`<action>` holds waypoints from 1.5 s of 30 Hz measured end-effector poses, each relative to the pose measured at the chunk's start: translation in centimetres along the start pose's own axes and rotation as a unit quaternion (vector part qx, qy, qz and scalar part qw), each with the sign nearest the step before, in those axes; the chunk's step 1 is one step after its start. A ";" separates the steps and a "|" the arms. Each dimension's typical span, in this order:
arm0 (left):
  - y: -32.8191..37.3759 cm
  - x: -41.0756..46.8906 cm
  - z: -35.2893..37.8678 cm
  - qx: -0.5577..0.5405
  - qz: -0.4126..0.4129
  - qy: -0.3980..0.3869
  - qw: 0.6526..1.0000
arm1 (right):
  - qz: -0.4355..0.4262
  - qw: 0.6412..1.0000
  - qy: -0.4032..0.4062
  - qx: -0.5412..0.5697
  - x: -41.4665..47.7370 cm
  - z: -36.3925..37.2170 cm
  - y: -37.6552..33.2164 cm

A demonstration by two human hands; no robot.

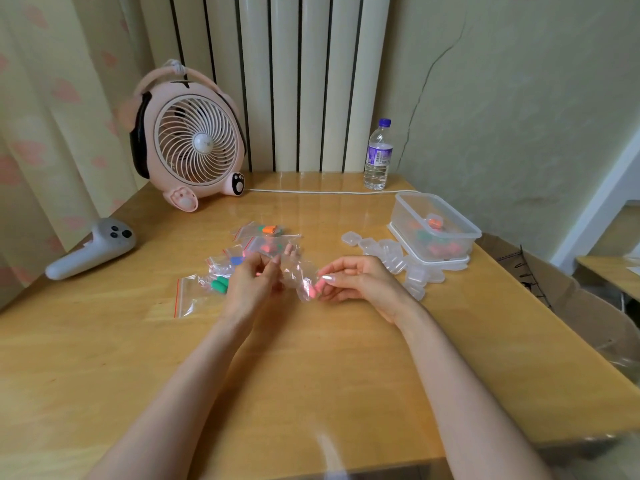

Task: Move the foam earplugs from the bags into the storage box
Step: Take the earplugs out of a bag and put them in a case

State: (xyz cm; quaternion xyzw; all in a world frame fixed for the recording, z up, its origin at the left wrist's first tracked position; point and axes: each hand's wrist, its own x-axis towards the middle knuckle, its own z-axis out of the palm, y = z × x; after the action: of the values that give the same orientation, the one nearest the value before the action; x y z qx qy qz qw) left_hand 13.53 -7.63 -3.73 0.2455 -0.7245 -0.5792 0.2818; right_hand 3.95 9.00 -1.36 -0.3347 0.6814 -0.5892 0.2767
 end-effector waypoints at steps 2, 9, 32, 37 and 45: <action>0.0 -0.2 0.3 -0.013 -0.024 -0.027 0.999 | 0.011 1.000 -0.020 0.012 -0.3 -0.8 -0.1; 1.0 -1.2 0.4 -0.013 -0.052 -0.057 0.997 | 0.012 0.998 0.062 0.031 -0.1 -1.1 0.0; 2.2 -1.9 -0.1 0.005 -0.153 -0.122 0.981 | -0.110 0.984 0.143 0.014 0.1 -0.9 -0.8; 2.2 -1.9 0.1 -0.043 -0.107 -0.106 0.988 | -0.120 0.982 0.141 0.037 0.1 -0.9 -0.9; 1.8 -0.8 -0.3 -0.152 0.004 0.039 0.988 | -0.073 0.962 0.262 -0.020 1.0 -1.6 0.5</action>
State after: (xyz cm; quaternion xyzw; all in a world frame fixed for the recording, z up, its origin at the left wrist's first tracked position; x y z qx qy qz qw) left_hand 14.28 -6.94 -2.03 0.2190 -0.6173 -0.6714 0.3466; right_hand 2.06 9.25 -1.60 -0.2224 0.7155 -0.6612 0.0378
